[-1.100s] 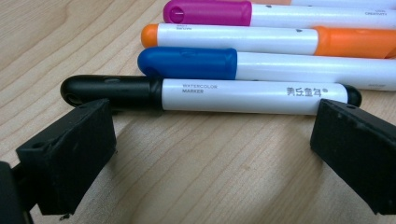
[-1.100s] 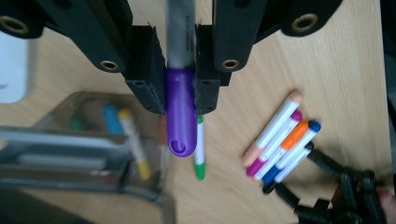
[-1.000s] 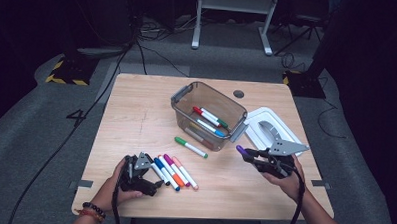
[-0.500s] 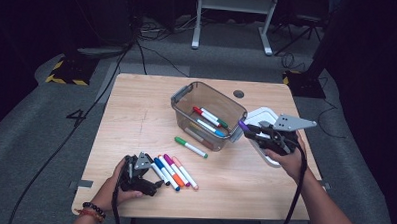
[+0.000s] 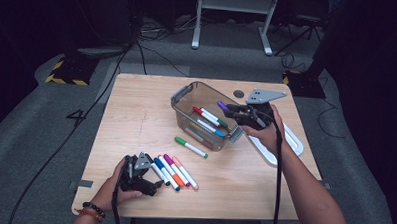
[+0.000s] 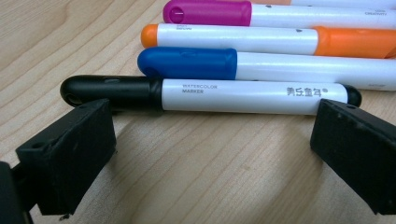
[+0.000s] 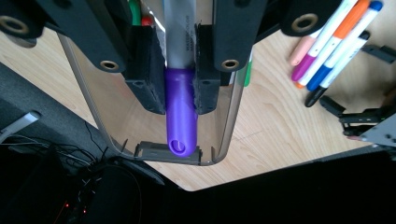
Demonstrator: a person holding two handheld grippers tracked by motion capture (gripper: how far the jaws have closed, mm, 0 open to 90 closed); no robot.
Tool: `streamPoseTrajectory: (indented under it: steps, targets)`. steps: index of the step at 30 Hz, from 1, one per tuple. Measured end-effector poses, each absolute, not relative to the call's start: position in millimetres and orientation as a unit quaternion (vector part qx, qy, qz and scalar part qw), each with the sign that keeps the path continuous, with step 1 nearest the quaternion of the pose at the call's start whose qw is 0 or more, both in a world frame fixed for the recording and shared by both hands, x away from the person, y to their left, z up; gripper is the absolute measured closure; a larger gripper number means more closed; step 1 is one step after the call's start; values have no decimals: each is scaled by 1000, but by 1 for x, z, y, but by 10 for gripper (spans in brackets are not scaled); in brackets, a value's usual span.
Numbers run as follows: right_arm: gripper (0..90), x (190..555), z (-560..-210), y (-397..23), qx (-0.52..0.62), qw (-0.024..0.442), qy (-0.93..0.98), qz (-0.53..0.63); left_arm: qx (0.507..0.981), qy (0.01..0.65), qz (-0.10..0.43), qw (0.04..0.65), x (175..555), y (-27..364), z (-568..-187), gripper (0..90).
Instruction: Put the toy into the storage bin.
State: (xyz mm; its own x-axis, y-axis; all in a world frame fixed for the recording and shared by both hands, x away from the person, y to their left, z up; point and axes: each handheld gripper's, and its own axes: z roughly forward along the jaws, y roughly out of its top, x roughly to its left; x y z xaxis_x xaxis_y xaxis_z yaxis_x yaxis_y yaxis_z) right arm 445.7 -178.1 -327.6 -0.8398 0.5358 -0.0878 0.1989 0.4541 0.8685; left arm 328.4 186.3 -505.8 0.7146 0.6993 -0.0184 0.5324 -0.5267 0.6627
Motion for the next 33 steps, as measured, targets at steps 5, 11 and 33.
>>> streamPoseTrajectory:
  steps: [5, 11, 33]
  targets:
    - [744, 460, -328, -158, 222, 175, 845, 454, 865, 356, 126, 331, 328, 186, -506, 4]
    - [744, 473, -331, -132, 218, 173, 861, 426, 865, 356, 126, 331, 328, 186, -506, 5]
    - [743, 513, -381, -78, 225, 133, 919, 294, 865, 356, 126, 331, 328, 186, -506, 4]
